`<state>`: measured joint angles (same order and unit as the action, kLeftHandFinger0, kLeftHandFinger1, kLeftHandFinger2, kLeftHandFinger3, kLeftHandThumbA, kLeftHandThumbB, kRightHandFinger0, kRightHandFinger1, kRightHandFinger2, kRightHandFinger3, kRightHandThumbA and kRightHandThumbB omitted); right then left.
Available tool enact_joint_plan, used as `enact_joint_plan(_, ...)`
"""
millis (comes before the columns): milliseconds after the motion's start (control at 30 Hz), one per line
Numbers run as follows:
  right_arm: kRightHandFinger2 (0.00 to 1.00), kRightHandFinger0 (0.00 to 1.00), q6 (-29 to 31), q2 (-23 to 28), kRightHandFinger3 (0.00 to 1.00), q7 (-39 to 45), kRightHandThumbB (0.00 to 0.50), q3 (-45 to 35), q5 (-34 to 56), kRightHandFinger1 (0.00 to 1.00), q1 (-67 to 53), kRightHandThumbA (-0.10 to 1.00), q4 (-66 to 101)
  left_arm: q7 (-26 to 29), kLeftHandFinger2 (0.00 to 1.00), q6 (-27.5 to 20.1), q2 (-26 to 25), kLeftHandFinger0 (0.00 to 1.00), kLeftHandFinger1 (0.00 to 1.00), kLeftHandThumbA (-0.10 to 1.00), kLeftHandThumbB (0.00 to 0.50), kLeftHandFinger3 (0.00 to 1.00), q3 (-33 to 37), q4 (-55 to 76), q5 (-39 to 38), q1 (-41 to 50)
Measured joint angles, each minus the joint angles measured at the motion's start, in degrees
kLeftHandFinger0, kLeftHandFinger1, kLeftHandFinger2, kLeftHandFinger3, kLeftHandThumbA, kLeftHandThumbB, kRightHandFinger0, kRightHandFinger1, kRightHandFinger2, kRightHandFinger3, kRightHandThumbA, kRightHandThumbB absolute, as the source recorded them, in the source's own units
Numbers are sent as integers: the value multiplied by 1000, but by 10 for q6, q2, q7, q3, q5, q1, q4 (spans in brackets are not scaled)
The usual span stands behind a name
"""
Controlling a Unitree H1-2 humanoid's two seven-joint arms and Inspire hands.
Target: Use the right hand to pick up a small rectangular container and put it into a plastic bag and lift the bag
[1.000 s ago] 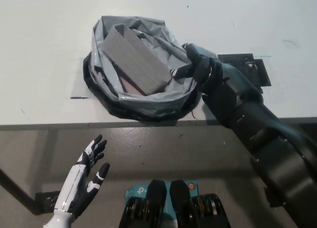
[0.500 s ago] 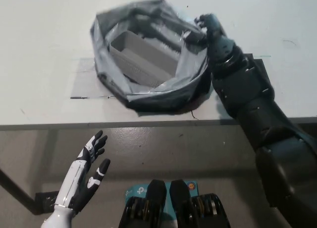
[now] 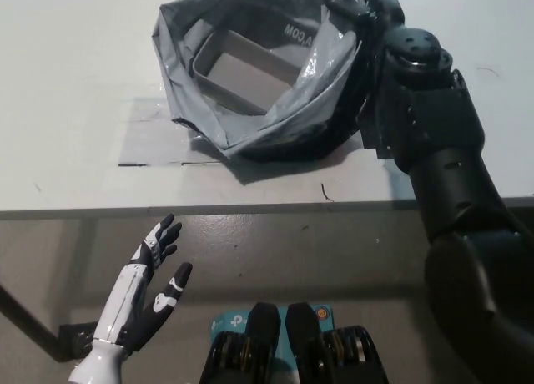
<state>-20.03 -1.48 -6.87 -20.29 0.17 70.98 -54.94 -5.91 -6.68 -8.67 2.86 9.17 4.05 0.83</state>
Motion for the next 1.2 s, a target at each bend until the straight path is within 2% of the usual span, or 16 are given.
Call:
enact_joint_plan(33, 529, 0, -3, -1, 86, 1, 105, -7, 7, 66, 0, 90, 0, 0, 1000, 0, 0, 1000, 1000, 764, 137, 1000, 0, 0, 0, 0)
enact_joint_plan(100, 615, 0, -14, -5, 283, 1, 124, -33, 33, 92, 1, 93, 1, 0, 1000, 1, 0, 1000, 1000, 776, 134, 1000, 0, -1, 0, 0)
enact_joint_plan(167, 635, 0, -19, -7, 487, 1, 121, -46, 49, 126, 2, 93, 2, 0, 1000, 2, 0, 1000, 1000, 774, 127, 1000, 0, -1, 0, 0)
enact_joint_plan(200, 661, 0, -24, -7, 597, 1, 142, -56, 62, 176, 3, 119, 4, 0, 1000, 2, 0, 1000, 1000, 772, 132, 1000, 0, -1, 0, 0)
enact_joint_plan(267, 667, 0, -30, -7, 632, 1, 146, -66, 84, 190, 6, 125, 11, 0, 1000, 3, 0, 1000, 1000, 772, 133, 1000, 0, -2, 0, 0)
enact_joint_plan(300, 708, 0, -31, -7, 728, 1, 146, -68, 90, 235, 7, 98, 14, 0, 1000, 3, 0, 1000, 1000, 773, 126, 1000, 0, -2, 0, 0)
enact_joint_plan(333, 728, 0, -34, -7, 765, 0, 140, -70, 106, 258, 10, 96, 21, 0, 1000, 3, 0, 1000, 1000, 774, 124, 1000, 0, -2, 0, 0)
enact_joint_plan(367, 742, 0, -35, -7, 788, 0, 160, -71, 108, 279, 10, 100, 22, 0, 1000, 3, 0, 1000, 1000, 765, 119, 1000, 0, -2, 0, 0)
enact_joint_plan(433, 755, 0, -40, -7, 821, -3, 160, -72, 130, 294, 13, 102, 34, 0, 1000, 4, 0, 1000, 1000, 760, 120, 1000, 0, -3, 0, 0)
enact_joint_plan(500, 741, 0, -44, -7, 827, -9, 127, -71, 157, 287, 17, 106, 52, 0, 1000, 5, 0, 1000, 1000, 760, 120, 1000, 0, -4, 0, 0)
enact_joint_plan(567, 762, 0, -45, -7, 858, -14, 129, -71, 172, 300, 20, 97, 60, 0, 1000, 5, 0, 1000, 1000, 761, 120, 1000, 0, -5, 0, 0)
enact_joint_plan(633, 760, 0, -49, -6, 829, -21, 134, -71, 193, 298, 26, 102, 72, 0, 1000, 6, 0, 1000, 1000, 760, 112, 1000, 0, -7, 0, 0)
enact_joint_plan(767, 756, 0, -55, -6, 870, -36, 163, -70, 232, 297, 42, 95, 94, 0, 1000, 8, 0, 1000, 1000, 763, 113, 1000, 0, -10, 0, 0)
enact_joint_plan(933, 744, 0, -59, -5, 910, -50, 140, -68, 271, 286, 62, 56, 115, 0, 1000, 9, 0, 1000, 1000, 770, 114, 1000, 0, -13, 0, 0)
enact_joint_plan(1067, 702, 0, -64, -5, 815, -68, 146, -65, 315, 262, 82, 57, 141, 0, 1000, 10, 0, 1000, 1000, 762, 104, 1000, 0, -13, 1, 0)
enact_joint_plan(1200, 737, 0, -66, -5, 799, -82, 146, -63, 353, 306, 96, 86, 162, 0, 1000, 10, 0, 1000, 1000, 767, 116, 1000, 0, -13, 1, 0)
